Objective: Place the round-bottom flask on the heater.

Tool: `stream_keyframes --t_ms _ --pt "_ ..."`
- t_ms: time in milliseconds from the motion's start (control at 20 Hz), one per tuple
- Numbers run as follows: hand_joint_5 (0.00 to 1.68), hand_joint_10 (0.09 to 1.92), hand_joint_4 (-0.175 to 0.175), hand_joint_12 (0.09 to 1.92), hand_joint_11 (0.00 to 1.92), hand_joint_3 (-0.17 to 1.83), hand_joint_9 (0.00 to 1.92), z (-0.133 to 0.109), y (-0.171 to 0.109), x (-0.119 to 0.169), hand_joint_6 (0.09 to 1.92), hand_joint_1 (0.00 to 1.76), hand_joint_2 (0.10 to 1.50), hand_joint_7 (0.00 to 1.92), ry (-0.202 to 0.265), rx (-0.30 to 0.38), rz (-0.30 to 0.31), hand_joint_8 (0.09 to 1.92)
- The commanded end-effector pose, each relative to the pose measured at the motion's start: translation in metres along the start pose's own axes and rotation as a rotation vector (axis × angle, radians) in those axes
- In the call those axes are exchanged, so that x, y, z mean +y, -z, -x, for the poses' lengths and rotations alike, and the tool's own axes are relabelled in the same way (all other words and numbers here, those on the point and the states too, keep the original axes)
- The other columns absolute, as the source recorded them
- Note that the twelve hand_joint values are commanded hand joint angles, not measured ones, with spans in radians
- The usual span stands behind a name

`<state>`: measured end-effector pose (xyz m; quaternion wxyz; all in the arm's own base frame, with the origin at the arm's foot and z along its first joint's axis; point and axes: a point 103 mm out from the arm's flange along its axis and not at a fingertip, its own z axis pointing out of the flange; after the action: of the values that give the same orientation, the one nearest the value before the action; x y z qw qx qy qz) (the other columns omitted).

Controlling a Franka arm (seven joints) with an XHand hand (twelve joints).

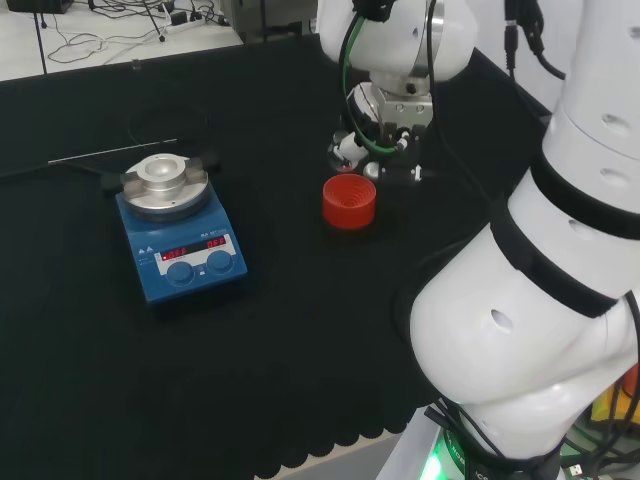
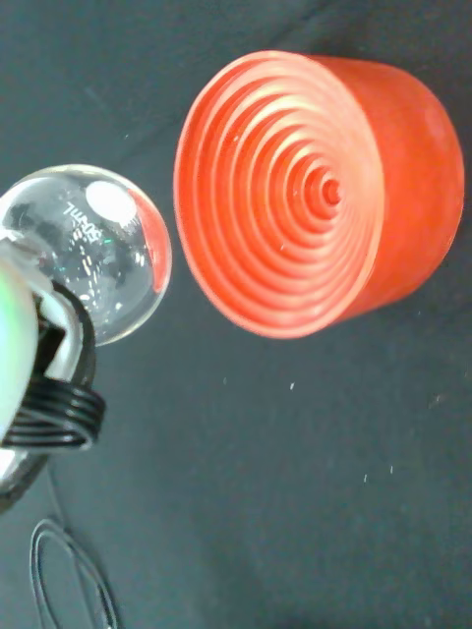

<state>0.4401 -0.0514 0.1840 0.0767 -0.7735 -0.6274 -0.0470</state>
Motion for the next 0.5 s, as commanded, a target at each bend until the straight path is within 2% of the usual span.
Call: stream_keyframes --t_ms 50,300,500 --pt "1.11 0.58 0.052 1.28 0.53 0.68 0.77 -0.022 0.037 -0.025 0.96 1.11 0.72 0.52 0.044 -0.025 -0.018 0.70" --pt "1.11 0.58 0.050 1.28 0.54 0.68 0.77 -0.044 0.046 -0.026 0.96 1.11 0.72 0.53 0.077 -0.032 -0.025 0.70" --pt "1.12 0.58 0.047 1.28 0.54 0.69 0.77 -0.072 0.050 -0.022 0.96 1.11 0.72 0.53 0.120 -0.041 -0.035 0.71"
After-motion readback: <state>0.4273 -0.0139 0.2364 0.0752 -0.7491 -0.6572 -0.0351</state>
